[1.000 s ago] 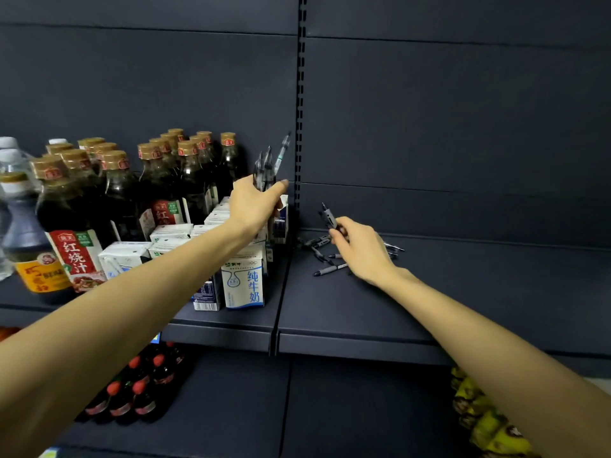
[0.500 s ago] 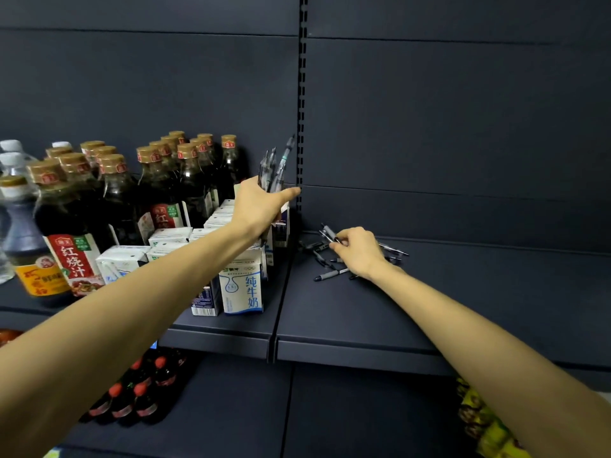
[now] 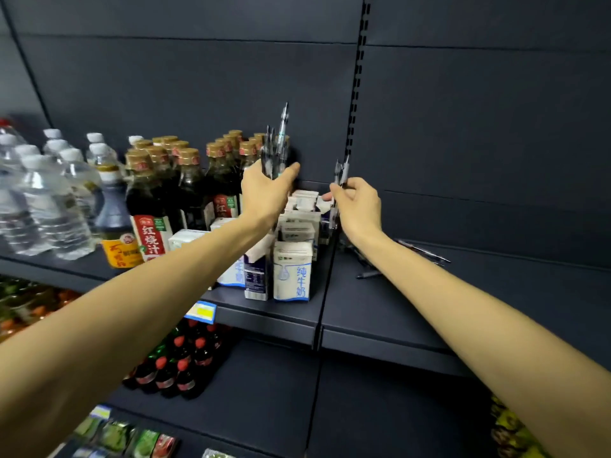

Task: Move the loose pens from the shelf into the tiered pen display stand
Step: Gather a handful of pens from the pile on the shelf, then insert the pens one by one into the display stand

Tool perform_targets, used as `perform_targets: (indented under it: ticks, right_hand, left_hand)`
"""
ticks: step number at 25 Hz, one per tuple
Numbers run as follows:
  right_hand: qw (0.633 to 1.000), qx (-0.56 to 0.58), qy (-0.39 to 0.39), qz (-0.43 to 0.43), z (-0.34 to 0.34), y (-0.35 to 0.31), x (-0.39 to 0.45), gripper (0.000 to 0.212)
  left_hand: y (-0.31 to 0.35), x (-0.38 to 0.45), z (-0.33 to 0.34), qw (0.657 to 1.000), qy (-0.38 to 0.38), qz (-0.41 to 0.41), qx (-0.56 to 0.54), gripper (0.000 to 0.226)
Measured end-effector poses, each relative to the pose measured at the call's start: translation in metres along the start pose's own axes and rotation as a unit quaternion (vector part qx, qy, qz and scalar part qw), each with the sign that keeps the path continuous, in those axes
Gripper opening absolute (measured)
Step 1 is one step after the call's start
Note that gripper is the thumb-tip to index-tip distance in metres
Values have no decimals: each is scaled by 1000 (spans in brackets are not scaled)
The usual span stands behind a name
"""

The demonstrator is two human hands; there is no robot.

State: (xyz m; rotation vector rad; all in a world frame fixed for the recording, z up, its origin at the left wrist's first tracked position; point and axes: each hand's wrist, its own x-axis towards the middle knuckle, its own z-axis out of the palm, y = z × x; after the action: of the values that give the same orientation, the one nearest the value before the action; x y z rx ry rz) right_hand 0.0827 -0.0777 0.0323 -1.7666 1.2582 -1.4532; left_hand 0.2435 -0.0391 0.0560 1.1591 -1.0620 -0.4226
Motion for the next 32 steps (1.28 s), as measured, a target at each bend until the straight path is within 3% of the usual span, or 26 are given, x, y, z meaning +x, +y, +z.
perform_targets:
  ticks: [5, 9, 14, 22, 28, 32]
  right_hand:
    - [995, 84, -17, -57, 65, -61, -27, 19]
    - [983, 144, -59, -95, 136, -112, -67, 17]
    - [964, 132, -199, -119, 239, -132, -144, 18]
    - [926, 78, -341, -145, 383, -127, -253, 15]
    - [885, 33, -435, -163, 493, -117, -312, 23]
    - [857, 30, -487, -164, 585, -128, -319, 30]
  left_hand:
    - [19, -3, -76, 997, 67, 34, 7, 28]
    - [14, -16, -170, 987, 135, 72, 41, 13]
    - [-36, -62, -298, 958, 223, 1, 178, 24]
    - [-87, -130, -449, 894, 300, -68, 325, 4]
    - [-155, -158, -563, 874, 313, -153, 338, 23]
    - [-195, -132, -643, 860, 326, -201, 338, 14]
